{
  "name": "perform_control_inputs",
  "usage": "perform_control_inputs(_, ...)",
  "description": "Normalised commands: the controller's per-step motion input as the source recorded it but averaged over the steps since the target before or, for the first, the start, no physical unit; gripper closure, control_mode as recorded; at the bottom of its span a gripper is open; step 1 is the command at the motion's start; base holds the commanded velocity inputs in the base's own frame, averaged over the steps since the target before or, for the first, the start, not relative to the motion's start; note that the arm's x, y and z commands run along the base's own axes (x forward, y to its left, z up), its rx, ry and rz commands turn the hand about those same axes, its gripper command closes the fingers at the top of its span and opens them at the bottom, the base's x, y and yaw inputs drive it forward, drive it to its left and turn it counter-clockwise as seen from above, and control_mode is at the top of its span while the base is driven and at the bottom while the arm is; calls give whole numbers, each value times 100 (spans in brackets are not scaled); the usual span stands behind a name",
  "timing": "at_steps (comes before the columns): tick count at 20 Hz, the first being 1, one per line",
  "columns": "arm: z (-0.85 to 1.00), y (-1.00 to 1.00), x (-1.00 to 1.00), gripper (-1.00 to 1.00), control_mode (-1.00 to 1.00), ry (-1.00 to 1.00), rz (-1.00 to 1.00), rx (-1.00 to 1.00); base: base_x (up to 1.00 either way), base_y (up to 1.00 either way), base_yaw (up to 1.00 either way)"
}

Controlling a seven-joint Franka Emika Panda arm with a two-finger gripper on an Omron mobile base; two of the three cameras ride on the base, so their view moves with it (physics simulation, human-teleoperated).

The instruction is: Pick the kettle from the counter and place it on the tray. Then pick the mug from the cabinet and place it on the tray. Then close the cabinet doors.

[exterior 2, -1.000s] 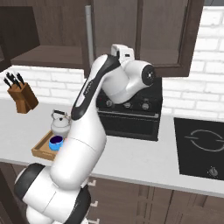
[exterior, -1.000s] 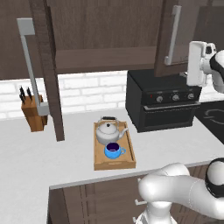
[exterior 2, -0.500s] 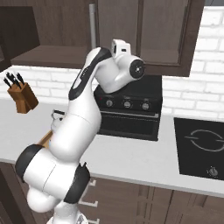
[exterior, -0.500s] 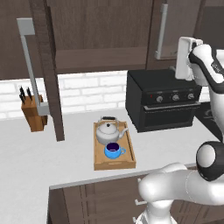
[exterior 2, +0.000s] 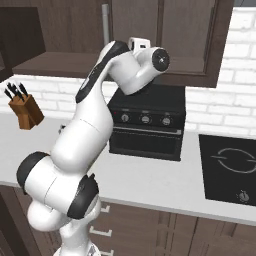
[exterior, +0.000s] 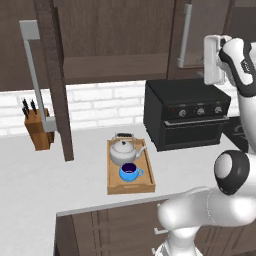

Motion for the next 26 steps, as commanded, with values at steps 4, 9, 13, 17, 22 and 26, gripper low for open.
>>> perform_control_inputs(4, -60, -25, 20, -100, -100, 16, -9, 0, 0, 0, 0)
perform_control_inputs(9, -72, -20, 3, -100, -100, 6, -7, 0, 0, 0, 0)
perform_control_inputs(13, -84, -15, -14, -100, -100, 0, -6, 0, 0, 0, 0)
perform_control_inputs(17, -62, -8, -44, -100, -100, -3, -3, 0, 0, 0, 0)
perform_control_inputs(22, 8, 0, -65, -100, -100, -22, 0, 6, 0, 0, 0)
perform_control_inputs(26, 26, 8, -56, -100, -100, -12, 0, 1, 0, 0, 0)
